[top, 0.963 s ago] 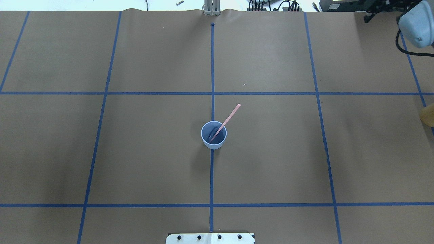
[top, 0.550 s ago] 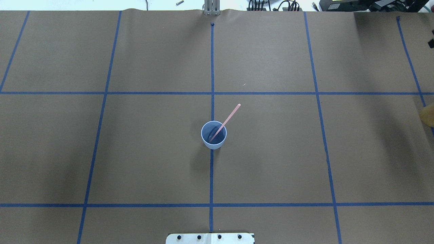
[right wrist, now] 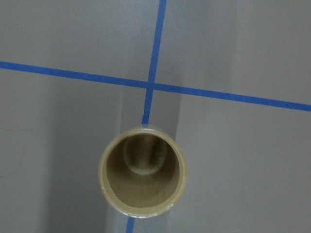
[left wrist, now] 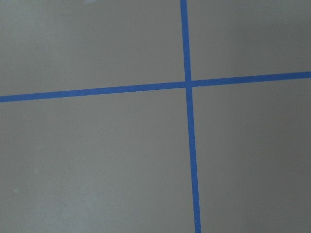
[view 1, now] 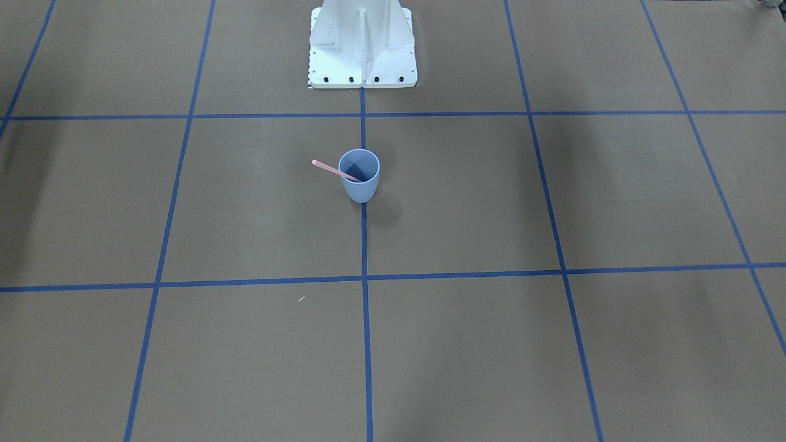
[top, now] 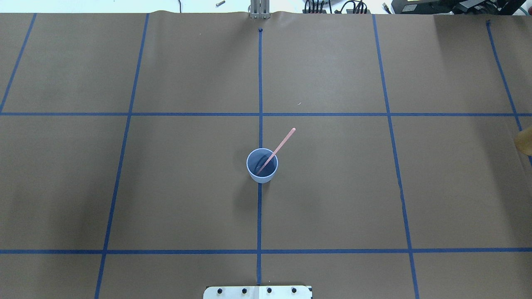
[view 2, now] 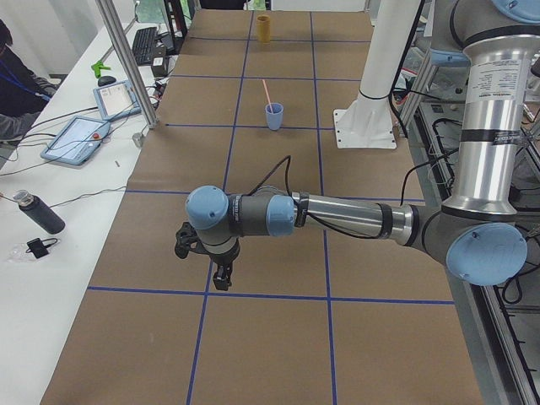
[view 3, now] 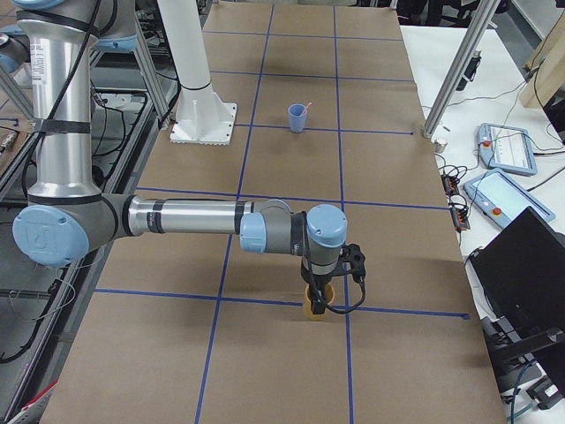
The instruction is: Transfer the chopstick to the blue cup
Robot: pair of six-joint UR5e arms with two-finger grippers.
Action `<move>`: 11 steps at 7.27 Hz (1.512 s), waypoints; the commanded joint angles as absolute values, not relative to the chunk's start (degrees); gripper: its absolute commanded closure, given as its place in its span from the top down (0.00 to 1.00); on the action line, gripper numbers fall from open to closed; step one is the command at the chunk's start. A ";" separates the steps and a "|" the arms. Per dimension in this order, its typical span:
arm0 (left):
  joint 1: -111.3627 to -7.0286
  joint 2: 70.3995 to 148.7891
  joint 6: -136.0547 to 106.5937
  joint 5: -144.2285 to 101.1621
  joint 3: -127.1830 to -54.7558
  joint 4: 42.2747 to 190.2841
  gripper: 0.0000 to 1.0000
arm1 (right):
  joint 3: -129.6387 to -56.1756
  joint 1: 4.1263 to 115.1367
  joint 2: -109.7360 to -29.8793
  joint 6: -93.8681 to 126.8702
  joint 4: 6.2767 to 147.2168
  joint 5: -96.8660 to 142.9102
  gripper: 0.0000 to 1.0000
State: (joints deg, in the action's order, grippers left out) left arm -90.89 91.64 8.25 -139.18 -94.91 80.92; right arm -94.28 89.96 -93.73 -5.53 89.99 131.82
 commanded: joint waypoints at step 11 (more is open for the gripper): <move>-91.49 89.91 8.44 -139.66 -95.54 80.86 0.99 | -95.89 89.91 -94.75 -0.18 88.33 131.75 1.00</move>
